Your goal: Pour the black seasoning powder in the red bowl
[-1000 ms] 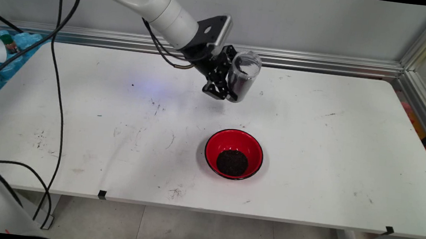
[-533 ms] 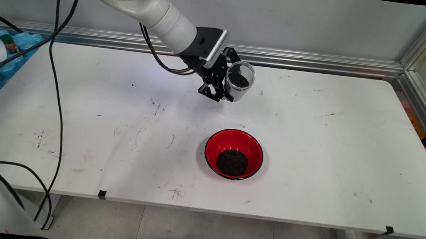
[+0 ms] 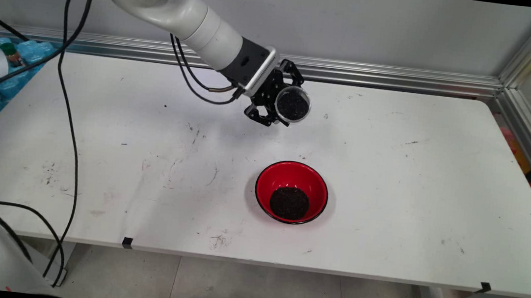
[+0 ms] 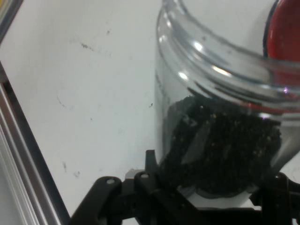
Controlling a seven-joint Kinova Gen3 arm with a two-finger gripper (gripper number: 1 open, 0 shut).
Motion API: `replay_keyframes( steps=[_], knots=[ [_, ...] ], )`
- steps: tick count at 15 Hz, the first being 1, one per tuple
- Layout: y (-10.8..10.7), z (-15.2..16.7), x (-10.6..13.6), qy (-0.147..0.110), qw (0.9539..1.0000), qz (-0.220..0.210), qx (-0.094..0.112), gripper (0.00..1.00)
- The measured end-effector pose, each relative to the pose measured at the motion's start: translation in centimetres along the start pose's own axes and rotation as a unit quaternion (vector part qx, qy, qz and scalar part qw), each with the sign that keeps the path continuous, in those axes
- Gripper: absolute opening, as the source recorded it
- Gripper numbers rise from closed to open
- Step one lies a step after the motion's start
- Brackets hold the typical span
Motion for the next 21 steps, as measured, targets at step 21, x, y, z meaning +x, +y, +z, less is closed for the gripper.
replay_keyframes(
  steps=[21],
  knots=[
    [2.6, 2.3, 1.5, 0.029, 0.9859, 0.159, 0.044, 0.0]
  ],
)
